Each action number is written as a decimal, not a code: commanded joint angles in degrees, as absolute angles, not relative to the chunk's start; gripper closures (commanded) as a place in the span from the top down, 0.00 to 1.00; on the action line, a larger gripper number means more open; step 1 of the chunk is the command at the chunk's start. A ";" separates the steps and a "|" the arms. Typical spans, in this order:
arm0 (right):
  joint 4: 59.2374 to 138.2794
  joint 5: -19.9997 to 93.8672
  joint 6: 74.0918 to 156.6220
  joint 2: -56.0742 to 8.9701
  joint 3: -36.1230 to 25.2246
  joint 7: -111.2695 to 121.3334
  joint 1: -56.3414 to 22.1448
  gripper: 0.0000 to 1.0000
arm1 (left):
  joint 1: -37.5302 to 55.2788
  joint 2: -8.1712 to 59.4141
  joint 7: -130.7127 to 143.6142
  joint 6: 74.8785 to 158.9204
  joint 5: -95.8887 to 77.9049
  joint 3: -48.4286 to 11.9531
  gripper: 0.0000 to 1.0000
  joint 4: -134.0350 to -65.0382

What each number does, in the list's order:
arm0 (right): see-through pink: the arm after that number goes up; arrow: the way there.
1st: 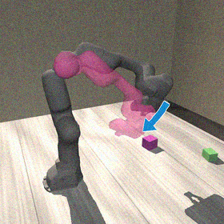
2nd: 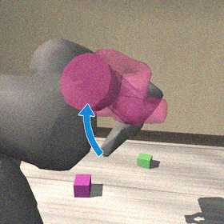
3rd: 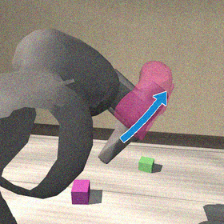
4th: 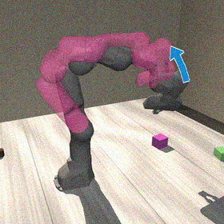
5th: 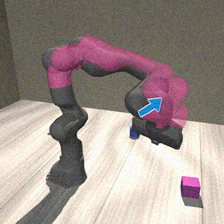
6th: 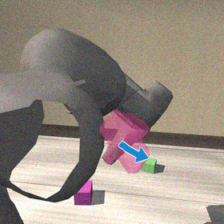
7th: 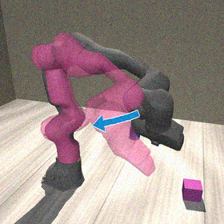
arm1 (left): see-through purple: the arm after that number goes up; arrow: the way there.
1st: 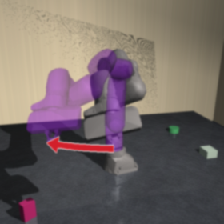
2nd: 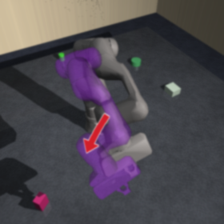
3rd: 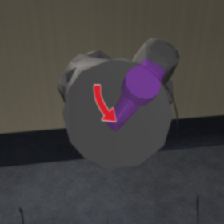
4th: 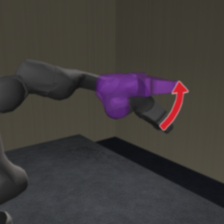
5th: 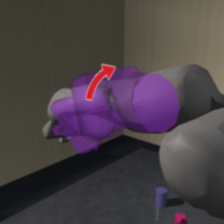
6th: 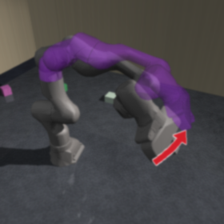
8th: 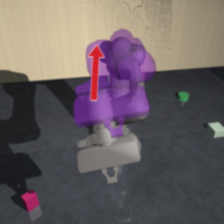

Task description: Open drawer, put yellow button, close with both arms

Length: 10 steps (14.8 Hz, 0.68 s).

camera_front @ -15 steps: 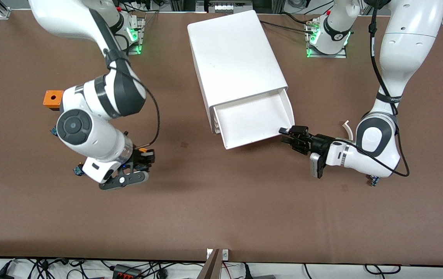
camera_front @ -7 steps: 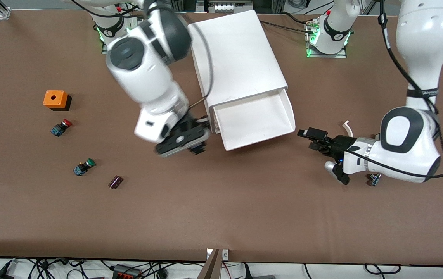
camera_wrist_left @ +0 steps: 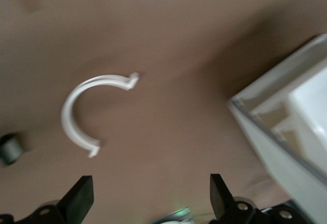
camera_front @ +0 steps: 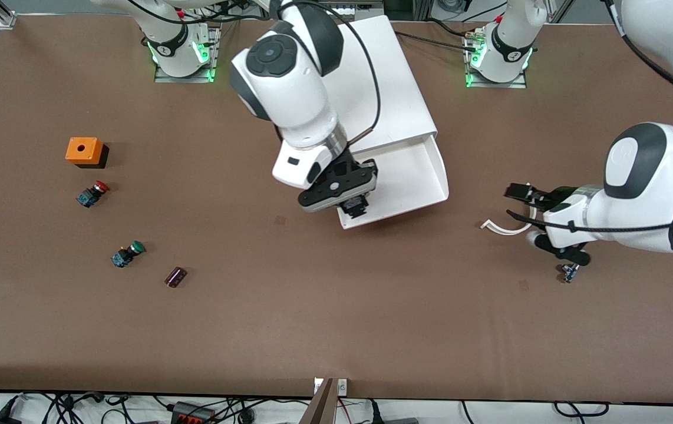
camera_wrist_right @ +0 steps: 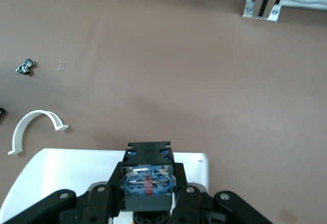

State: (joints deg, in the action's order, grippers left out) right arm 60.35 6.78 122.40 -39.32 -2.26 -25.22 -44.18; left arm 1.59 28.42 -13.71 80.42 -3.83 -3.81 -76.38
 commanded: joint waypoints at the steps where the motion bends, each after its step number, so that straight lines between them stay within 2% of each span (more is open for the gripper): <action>1: 59.33 3.80 123.23 -41.66 -2.99 -28.74 -47.98 0.00 | 2.11 27.33 -12.74 79.71 3.15 -3.87 1.00 -75.51; 4: 59.33 2.37 123.13 -42.88 -2.90 -31.02 -49.30 0.00 | 1.32 32.50 -13.18 81.81 3.08 -3.69 1.00 -68.14; 10: 59.50 2.64 120.42 -44.56 -2.37 -31.03 -49.92 0.00 | 0.70 33.31 -12.66 82.27 2.55 -3.78 1.00 -68.20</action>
